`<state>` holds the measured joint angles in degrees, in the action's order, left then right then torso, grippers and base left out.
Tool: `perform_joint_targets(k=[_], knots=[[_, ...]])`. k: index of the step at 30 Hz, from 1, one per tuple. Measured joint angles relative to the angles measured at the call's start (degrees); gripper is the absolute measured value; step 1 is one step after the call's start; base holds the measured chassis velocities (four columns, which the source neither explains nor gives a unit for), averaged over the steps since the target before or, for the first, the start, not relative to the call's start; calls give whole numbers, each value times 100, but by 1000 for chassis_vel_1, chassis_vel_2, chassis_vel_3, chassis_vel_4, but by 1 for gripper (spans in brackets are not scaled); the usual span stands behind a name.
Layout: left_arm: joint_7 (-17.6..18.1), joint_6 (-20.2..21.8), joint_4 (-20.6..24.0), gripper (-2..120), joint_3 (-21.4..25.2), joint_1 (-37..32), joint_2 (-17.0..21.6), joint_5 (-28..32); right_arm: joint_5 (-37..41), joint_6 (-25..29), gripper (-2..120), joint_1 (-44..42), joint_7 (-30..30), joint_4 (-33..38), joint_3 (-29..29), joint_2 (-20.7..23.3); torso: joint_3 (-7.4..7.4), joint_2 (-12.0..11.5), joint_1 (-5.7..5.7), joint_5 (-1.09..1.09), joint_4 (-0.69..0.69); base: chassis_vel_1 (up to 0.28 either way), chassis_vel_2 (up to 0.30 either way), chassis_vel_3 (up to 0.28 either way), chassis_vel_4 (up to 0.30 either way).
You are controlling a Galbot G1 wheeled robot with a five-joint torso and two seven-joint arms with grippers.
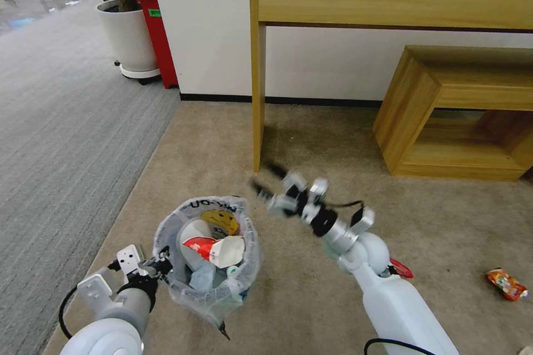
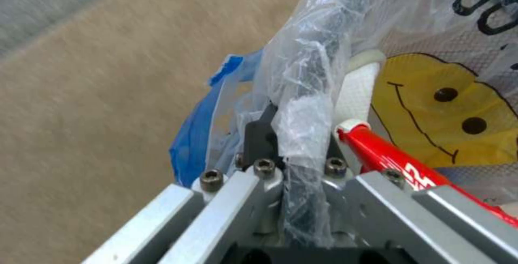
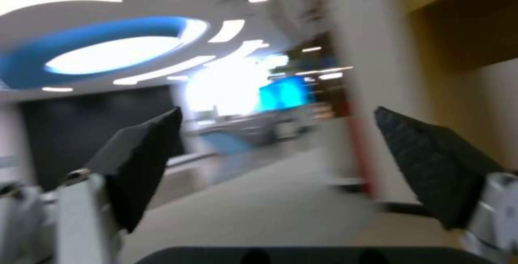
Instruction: Pick up the trash bin and place the garbage on the floor into it.
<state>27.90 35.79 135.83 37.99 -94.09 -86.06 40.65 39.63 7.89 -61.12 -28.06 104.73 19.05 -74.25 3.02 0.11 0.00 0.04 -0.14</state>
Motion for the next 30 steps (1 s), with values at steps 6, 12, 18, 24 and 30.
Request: perform_joint_targets(k=[6,12,18,24,30], knots=[[9,-122,-10,1,31,-7,24,-44,-1029,404,100,-261,712,150,877,16,0,0,0,1,-2,0,0,0,0],[16,-427,41,1,99,18,52,-222,-1264,586,100,-702,1057,211,1788,79,0,0,0,2,-1,0,0,0,0],[30,-504,68,1,127,16,70,-303,-1326,657,100,-985,1270,245,2384,64,0,0,0,1,-1,0,0,0,0],[21,-631,5,1,115,4,65,-365,-1307,747,100,-1299,1289,303,2708,44,0,0,0,1,-1,0,0,0,0],[-50,-677,-30,1,19,-23,30,-484,-1301,797,100,-1450,1223,413,2793,-8,0,0,0,1,0,0,0,0,0]])
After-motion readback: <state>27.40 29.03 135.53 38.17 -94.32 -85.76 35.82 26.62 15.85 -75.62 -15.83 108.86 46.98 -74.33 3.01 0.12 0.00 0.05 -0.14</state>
